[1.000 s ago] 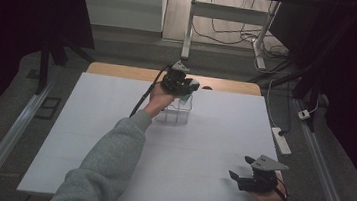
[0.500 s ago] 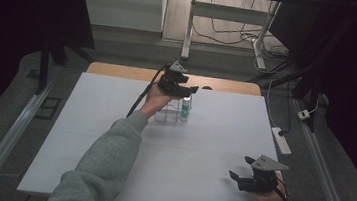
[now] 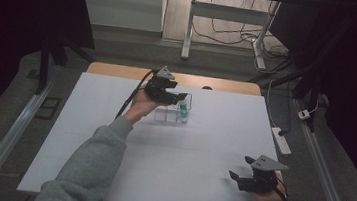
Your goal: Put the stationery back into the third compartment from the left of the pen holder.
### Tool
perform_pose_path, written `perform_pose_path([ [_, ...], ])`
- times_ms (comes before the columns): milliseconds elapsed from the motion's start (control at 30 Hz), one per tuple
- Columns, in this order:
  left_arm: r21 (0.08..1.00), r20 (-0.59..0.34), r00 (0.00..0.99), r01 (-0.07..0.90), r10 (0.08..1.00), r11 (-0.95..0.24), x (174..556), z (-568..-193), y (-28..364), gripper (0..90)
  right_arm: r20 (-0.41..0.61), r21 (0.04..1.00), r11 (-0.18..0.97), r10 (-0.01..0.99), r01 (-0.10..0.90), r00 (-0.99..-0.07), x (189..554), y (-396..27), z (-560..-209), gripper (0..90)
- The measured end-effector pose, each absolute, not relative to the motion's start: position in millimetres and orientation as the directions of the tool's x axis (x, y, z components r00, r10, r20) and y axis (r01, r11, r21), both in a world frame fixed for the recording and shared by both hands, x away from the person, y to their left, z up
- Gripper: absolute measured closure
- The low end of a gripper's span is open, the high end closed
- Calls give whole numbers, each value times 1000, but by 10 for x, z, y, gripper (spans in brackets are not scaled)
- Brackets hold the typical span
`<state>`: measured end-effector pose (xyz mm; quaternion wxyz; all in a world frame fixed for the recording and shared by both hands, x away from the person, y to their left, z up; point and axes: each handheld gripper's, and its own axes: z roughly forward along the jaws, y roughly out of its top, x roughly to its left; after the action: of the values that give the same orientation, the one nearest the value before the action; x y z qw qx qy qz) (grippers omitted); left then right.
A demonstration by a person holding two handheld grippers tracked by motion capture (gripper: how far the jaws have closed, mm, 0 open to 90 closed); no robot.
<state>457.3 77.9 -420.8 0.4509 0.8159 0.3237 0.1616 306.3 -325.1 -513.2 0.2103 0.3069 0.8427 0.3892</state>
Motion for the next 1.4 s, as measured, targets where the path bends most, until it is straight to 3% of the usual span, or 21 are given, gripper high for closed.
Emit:
perform_pose_path([
  [633,828,-36,707,417,707,-375,3718,-4400,1587,327,-113,790,502,683,351,-722,3061,-3239,-5125,186],
  [1400,781,-49,633,507,772,-366,2922,-5036,2222,306,-116,786,507,684,355,-720,3076,-3251,-5132,188],
])
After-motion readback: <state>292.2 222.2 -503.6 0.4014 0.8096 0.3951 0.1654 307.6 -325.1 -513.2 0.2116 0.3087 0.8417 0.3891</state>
